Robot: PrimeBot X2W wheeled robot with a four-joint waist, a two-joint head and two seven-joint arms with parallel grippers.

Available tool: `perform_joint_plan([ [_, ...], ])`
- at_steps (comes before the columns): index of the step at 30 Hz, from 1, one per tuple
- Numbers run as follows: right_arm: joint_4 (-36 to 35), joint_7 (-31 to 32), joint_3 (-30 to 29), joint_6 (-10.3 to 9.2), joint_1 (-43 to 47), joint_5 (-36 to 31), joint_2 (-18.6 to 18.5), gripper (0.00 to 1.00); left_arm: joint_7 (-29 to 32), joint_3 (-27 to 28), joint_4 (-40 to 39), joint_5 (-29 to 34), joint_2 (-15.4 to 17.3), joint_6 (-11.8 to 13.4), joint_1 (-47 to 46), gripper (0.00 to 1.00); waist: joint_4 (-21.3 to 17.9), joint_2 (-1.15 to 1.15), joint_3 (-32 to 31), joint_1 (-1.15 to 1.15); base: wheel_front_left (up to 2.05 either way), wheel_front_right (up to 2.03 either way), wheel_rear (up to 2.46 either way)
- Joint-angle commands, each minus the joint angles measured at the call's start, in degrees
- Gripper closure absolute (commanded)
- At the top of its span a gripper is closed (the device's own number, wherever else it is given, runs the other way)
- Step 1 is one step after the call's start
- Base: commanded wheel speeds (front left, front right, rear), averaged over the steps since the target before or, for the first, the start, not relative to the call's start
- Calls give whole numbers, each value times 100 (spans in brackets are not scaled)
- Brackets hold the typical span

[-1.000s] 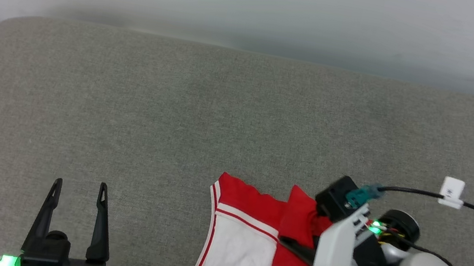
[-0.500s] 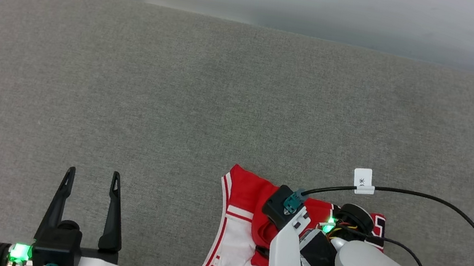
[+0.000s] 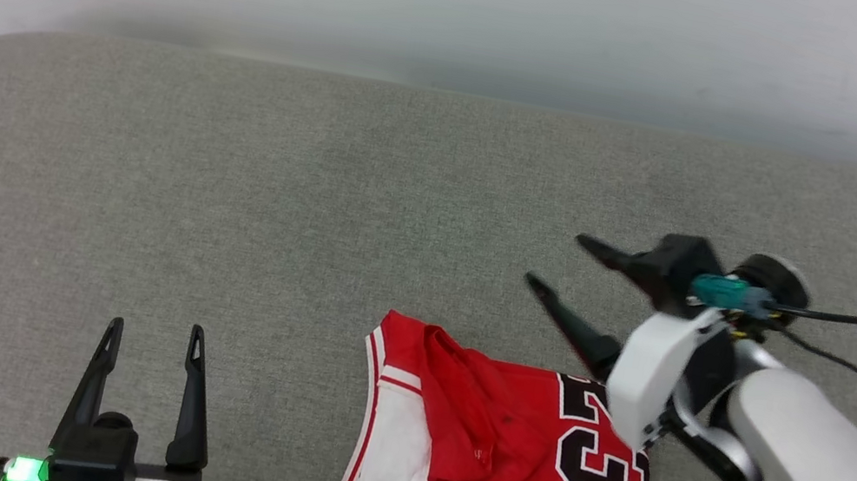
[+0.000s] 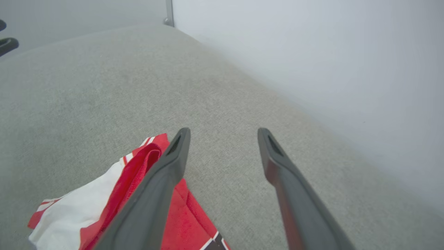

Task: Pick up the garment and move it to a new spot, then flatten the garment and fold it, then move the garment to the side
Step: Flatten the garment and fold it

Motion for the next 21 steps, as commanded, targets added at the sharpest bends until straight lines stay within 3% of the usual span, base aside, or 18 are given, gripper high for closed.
perform_joint_plan([
  [1, -62, -329, -467, -6, 226, -309, -136, 0, -14, 13, -31, 46, 31, -19, 109, 0, -70, 0, -94, 0, 0, 0, 0],
  [7, -254, -1411, -2382, -6, 1198, -1330, -59, 0, -15, 29, -84, 46, 22, -3, 211, 0, -166, 0, -235, 0, 0, 0, 0],
  [13, -749, -1857, -4196, -6, 2511, -2307, 552, 0, -14, 47, -140, 45, 28, 4, 355, 0, -243, 0, -365, 0, 0, 0, 0],
  [21, -1673, -1895, -5247, -6, 3825, -2798, 1346, 0, -14, 74, -230, -10, 59, -73, 499, 0, -262, 0, -525, 0, 0, 0, 0],
])
